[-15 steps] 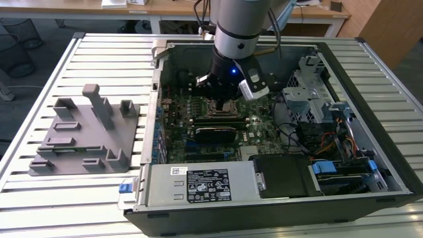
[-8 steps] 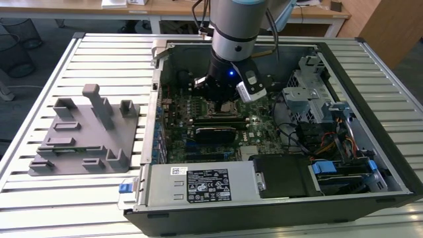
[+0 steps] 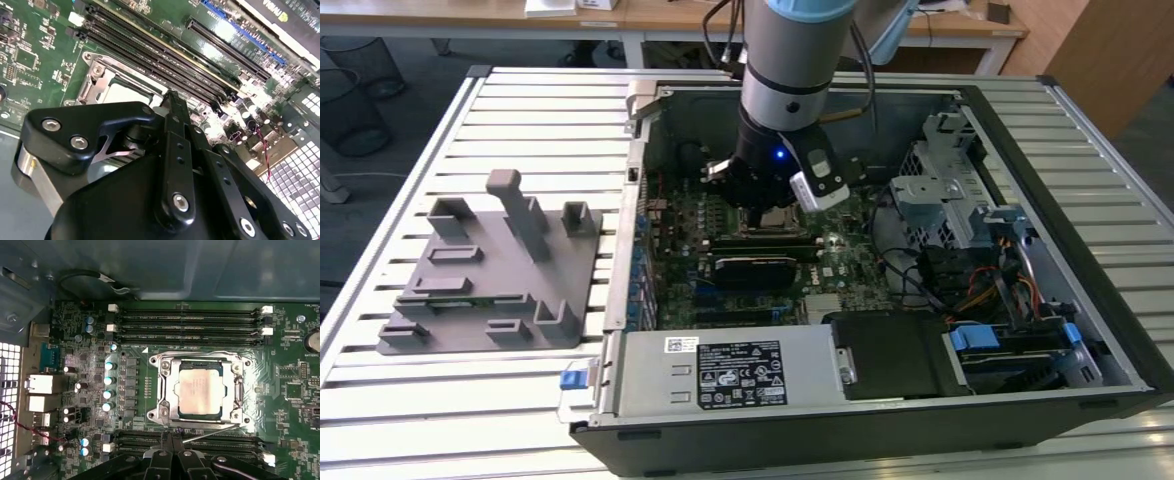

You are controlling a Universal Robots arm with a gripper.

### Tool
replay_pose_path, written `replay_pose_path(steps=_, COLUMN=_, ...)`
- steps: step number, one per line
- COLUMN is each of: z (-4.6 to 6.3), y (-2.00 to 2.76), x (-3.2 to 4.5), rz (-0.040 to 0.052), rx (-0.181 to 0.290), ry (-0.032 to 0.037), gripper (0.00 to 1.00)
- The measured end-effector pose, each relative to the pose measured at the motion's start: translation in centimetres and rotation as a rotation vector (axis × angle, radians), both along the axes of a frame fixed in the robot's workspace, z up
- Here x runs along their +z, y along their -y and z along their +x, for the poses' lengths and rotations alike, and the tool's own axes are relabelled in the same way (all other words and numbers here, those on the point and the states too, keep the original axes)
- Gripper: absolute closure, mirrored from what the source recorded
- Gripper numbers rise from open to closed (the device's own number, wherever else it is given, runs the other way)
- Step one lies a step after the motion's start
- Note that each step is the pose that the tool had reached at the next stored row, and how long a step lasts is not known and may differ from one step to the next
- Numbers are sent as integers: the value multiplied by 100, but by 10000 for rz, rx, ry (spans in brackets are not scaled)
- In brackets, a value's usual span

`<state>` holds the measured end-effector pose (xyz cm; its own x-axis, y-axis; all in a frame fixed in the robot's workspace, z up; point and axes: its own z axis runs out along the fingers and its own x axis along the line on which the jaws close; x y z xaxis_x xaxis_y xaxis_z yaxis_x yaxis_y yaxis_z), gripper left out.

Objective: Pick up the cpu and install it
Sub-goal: 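Install the second cpu locking lever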

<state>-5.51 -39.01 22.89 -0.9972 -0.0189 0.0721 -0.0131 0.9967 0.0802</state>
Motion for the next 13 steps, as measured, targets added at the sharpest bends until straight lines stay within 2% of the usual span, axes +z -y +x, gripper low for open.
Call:
replay_pose_path(steps=7, z=-1, y=46, x=-24, rz=27, rx=-1, ry=0, gripper=89)
replay_pose_path(steps=13, z=-12, y=57, x=-43, rz=76, rx=0, ry=1, gripper=89)
